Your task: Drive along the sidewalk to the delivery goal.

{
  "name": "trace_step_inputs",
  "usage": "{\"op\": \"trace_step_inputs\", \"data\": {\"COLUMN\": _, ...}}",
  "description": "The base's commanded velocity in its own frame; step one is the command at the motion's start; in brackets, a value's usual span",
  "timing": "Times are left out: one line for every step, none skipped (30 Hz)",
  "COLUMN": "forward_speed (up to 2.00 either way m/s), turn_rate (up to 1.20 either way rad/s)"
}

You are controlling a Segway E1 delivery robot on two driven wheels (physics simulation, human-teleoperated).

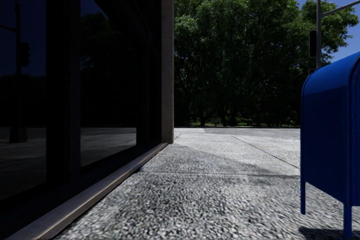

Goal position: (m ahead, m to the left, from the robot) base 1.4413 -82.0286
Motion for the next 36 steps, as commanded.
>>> {"op": "trace_step_inputs", "data": {"forward_speed": 1.36, "turn_rate": 0.0}}
{"op": "trace_step_inputs", "data": {"forward_speed": 1.36, "turn_rate": 0.0}}
{"op": "trace_step_inputs", "data": {"forward_speed": 1.36, "turn_rate": 0.0}}
{"op": "trace_step_inputs", "data": {"forward_speed": 1.35, "turn_rate": 0.0}}
{"op": "trace_step_inputs", "data": {"forward_speed": 1.35, "turn_rate": 0.0}}
{"op": "trace_step_inputs", "data": {"forward_speed": 1.35, "turn_rate": 0.0}}
{"op": "trace_step_inputs", "data": {"forward_speed": 1.34, "turn_rate": 0.0}}
{"op": "trace_step_inputs", "data": {"forward_speed": 1.34, "turn_rate": 0.0}}
{"op": "trace_step_inputs", "data": {"forward_speed": 1.33, "turn_rate": 0.0}}
{"op": "trace_step_inputs", "data": {"forward_speed": 1.33, "turn_rate": 0.0}}
{"op": "trace_step_inputs", "data": {"forward_speed": 1.33, "turn_rate": 0.0}}
{"op": "trace_step_inputs", "data": {"forward_speed": 1.33, "turn_rate": 0.0}}
{"op": "trace_step_inputs", "data": {"forward_speed": 1.33, "turn_rate": 0.0}}
{"op": "trace_step_inputs", "data": {"forward_speed": 1.33, "turn_rate": 0.0}}
{"op": "trace_step_inputs", "data": {"forward_speed": 1.33, "turn_rate": 0.0}}
{"op": "trace_step_inputs", "data": {"forward_speed": 1.33, "turn_rate": 0.0}}
{"op": "trace_step_inputs", "data": {"forward_speed": 1.33, "turn_rate": 0.0}}
{"op": "trace_step_inputs", "data": {"forward_speed": 1.33, "turn_rate": 0.0}}
{"op": "trace_step_inputs", "data": {"forward_speed": 1.33, "turn_rate": -0.04}}
{"op": "trace_step_inputs", "data": {"forward_speed": 1.33, "turn_rate": -0.26}}
{"op": "trace_step_inputs", "data": {"forward_speed": 1.33, "turn_rate": -0.47}}
{"op": "trace_step_inputs", "data": {"forward_speed": 1.33, "turn_rate": -0.47}}
{"op": "trace_step_inputs", "data": {"forward_speed": 1.33, "turn_rate": -0.64}}
{"op": "trace_step_inputs", "data": {"forward_speed": 1.33, "turn_rate": -0.77}}
{"op": "trace_step_inputs", "data": {"forward_speed": 1.33, "turn_rate": -0.85}}
{"op": "trace_step_inputs", "data": {"forward_speed": 1.33, "turn_rate": -0.88}}
{"op": "trace_step_inputs", "data": {"forward_speed": 1.33, "turn_rate": -0.89}}
{"op": "trace_step_inputs", "data": {"forward_speed": 1.33, "turn_rate": -0.89}}
{"op": "trace_step_inputs", "data": {"forward_speed": 1.33, "turn_rate": -0.76}}
{"op": "trace_step_inputs", "data": {"forward_speed": 1.33, "turn_rate": -0.06}}
{"op": "trace_step_inputs", "data": {"forward_speed": 1.33, "turn_rate": 0.0}}
{"op": "trace_step_inputs", "data": {"forward_speed": 1.33, "turn_rate": 0.0}}
{"op": "trace_step_inputs", "data": {"forward_speed": 1.33, "turn_rate": 0.0}}
{"op": "trace_step_inputs", "data": {"forward_speed": 1.33, "turn_rate": 0.0}}
{"op": "trace_step_inputs", "data": {"forward_speed": 1.33, "turn_rate": 0.0}}
{"op": "trace_step_inputs", "data": {"forward_speed": 1.33, "turn_rate": 0.0}}
